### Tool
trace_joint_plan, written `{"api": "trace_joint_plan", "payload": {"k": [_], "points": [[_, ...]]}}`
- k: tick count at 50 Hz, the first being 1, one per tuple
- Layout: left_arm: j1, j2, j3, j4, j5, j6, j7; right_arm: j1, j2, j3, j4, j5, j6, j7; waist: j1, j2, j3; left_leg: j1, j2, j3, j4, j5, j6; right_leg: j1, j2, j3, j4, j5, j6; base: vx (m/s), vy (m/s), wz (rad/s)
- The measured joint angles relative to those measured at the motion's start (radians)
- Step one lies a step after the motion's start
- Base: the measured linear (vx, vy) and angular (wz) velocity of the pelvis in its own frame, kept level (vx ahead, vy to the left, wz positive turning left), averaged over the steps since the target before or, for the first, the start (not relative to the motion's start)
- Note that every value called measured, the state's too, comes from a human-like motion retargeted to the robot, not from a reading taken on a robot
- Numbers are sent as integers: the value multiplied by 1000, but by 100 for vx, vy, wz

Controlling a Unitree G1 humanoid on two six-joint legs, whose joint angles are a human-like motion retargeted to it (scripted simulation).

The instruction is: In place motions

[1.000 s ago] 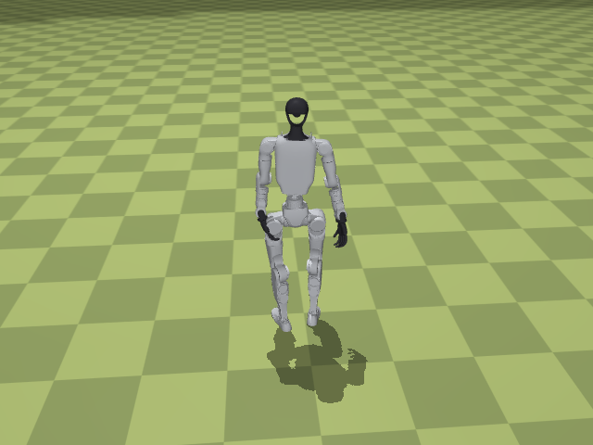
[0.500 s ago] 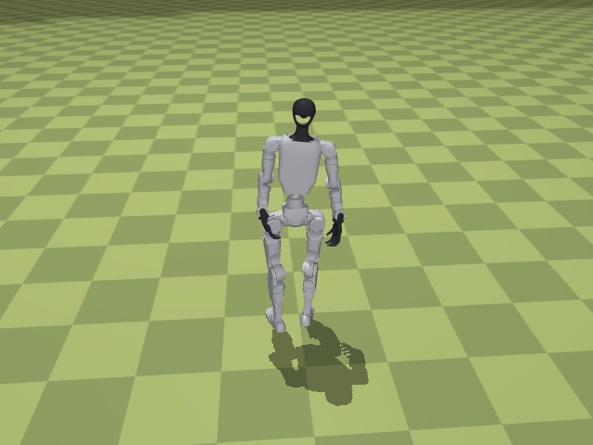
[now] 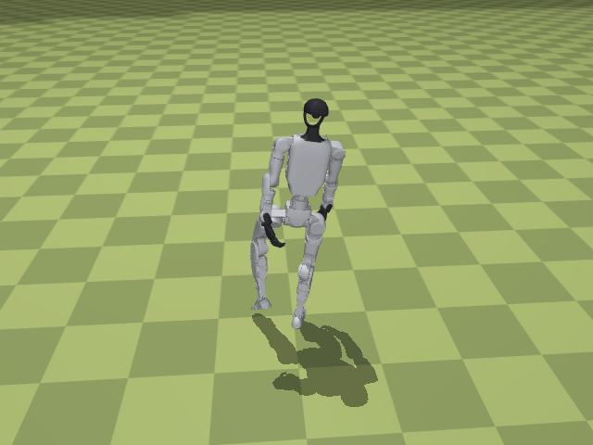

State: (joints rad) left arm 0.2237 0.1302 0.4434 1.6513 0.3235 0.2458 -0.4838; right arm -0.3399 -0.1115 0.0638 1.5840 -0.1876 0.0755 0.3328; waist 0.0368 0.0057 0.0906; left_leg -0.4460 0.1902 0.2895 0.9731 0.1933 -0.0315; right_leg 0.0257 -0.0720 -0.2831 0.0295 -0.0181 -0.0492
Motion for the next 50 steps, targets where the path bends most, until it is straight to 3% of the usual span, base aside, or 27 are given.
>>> {"api": "trace_joint_plan", "payload": {"k": [5, 13, 18, 20, 22, 24, 27, 34, 45, 47, 50], "points": [[3, 2, 30, 49, 8, 61, -23, -68, 34, -1, -127, -66, -27, 7, 100, -12, 36, -132, 77, 51, 193, -189, 5, 0, -21, -18, 19, -5, -14, -10, -7, -21], [39, -10, 33, 49, 23, 53, -40, -89, 47, 47, -113, -89, -57, -2, 82, -4, -8, -94, 74, 39, 169, -192, 2, 4, -26, -47, 26, -22, -17, 8, 5, 27], [19, -4, 28, 49, 26, 16, -31, -32, 37, 61, -19, -117, -40, -38, 19, 10, -45, 157, -29, 21, -201, -133, -3, 35, -21, -104, 23, -34, -5, 17, 9, 61], [15, -1, 30, 44, 23, 7, -29, -3, 38, 68, 27, -124, -25, -49, 6, 23, -64, 305, -76, 19, -456, -183, -62, 37, -4, -105, 31, -42, -1, 21, 10, 2], [12, 0, 28, 41, 21, 3, -32, 23, 34, 69, 75, -133, -6, -55, -5, 45, -85, 447, -106, 55, -659, -331, -93, 37, 23, -96, 39, -50, 0, 22, 13, -14], [8, 1, 23, 42, 23, 6, -42, 51, 29, 67, 108, -137, 14, -58, -41, 80, -111, 516, -107, 76, -808, -380, -70, 40, 55, -103, 41, -54, 6, 27, 20, 26], [-12, 1, 25, 26, 38, 14, -66, 82, 23, 81, 116, -115, 32, -50, -114, 110, -141, 517, -113, 43, -908, -357, -63, 24, 70, -125, 37, -50, 15, 7, 14, 43], [-88, 53, -35, -38, 46, -18, -20, 105, 8, 59, 62, -72, -13, -21, -118, 84, -124, 500, -143, 34, -912, -374, -33, 10, 41, -133, 31, -26, 33, 0, 14, 2], [-149, 62, -91, 49, -106, 63, 51, 204, -5, -11, -64, -86, -22, -14, -103, 52, -108, 533, -164, 59, -935, -408, -6, -37, 7, -102, 169, -61, 59, 2, 16, -16], [-159, 56, -166, 49, -153, 77, 88, 238, -13, -36, -77, -94, -27, -11, -112, 59, -90, 538, -150, 57, -936, -408, -5, -72, -6, -116, 273, -37, 54, -3, 14, -6], [-212, 35, -308, 49, -193, 99, 165, 279, -35, -68, -72, -116, -27, -35, -112, 74, -39, 553, -122, 76, -939, -407, -5, -171, -48, -121, 531, 103, 46, -14, 13, -30]]}}
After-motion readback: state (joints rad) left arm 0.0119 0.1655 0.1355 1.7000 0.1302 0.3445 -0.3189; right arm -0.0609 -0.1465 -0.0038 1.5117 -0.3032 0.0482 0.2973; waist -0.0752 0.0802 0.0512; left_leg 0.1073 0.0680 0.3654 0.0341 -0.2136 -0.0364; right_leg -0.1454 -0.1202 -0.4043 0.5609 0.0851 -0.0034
